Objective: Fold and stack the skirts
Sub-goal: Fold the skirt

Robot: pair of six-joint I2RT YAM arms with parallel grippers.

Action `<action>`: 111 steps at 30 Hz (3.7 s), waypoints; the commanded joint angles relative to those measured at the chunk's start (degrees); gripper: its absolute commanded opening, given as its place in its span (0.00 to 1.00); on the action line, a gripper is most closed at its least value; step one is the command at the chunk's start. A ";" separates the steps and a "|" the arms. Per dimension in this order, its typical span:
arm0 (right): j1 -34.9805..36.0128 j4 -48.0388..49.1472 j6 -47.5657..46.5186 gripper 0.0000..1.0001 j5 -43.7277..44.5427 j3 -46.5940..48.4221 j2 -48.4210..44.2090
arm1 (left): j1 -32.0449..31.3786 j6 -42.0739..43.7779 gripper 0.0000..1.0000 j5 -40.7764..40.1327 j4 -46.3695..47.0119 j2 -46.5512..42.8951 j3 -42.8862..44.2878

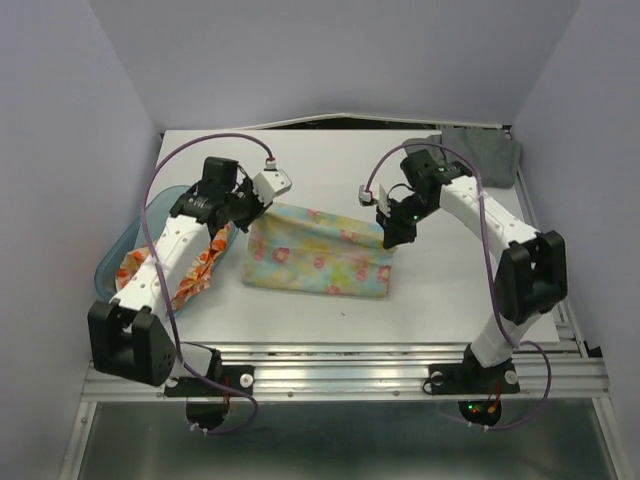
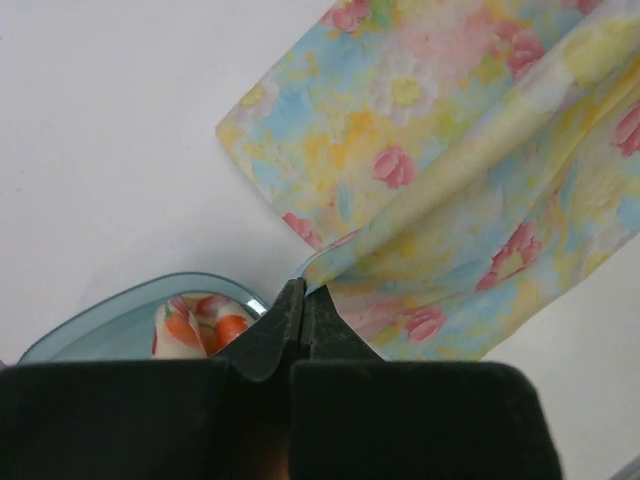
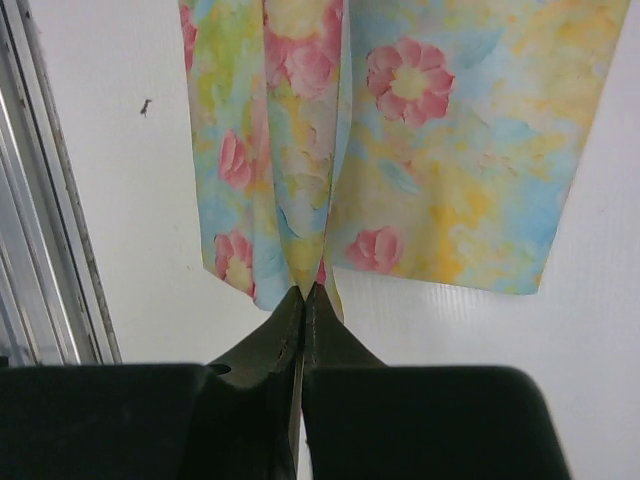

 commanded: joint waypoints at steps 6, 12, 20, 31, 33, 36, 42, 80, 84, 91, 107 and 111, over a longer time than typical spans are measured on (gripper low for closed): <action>-5.91 -13.87 -8.94 0.20 -0.75 26.95 24.18 | 3.49 0.83 0.00 1.24 7.15 18.09 10.87; -6.45 -13.36 -4.40 0.67 0.74 34.36 35.11 | 3.31 -2.33 0.65 -2.28 10.41 31.02 21.41; -9.61 -0.35 12.49 0.86 -1.89 35.75 31.94 | 3.13 -7.08 0.84 -2.91 7.69 23.33 20.65; -9.61 0.53 20.24 0.38 -9.44 25.96 36.62 | -5.38 -11.74 0.60 -0.08 2.67 12.75 -0.54; -9.61 1.41 20.51 0.34 -10.16 20.84 34.24 | -6.70 -12.18 0.55 -0.70 2.49 14.94 -1.24; -9.61 3.35 21.03 0.29 -10.42 10.67 29.41 | -7.41 -13.49 0.49 -1.58 2.93 20.65 -0.28; -10.14 5.02 23.92 0.23 -13.84 -4.04 21.76 | -7.59 -15.43 0.39 -3.87 5.66 36.81 11.12; -1.61 40.35 57.25 0.54 -18.51 2.81 25.35 | -49.68 -9.02 0.76 -39.73 35.79 9.49 -24.19; -1.61 38.60 55.57 0.53 -16.75 1.48 27.98 | -51.01 -10.77 0.76 -40.25 37.56 16.68 -23.40; -1.61 36.58 51.54 0.50 -14.99 0.87 30.36 | -51.18 -11.30 0.61 -44.37 39.93 24.52 -22.61; -0.03 31.83 48.19 0.48 -17.89 -4.49 22.72 | -52.32 -16.57 0.00 -34.73 14.11 12.93 -11.89; 0.50 27.62 46.88 0.54 -17.38 -0.39 19.83 | -52.24 -17.10 0.00 -29.11 8.39 10.38 -9.86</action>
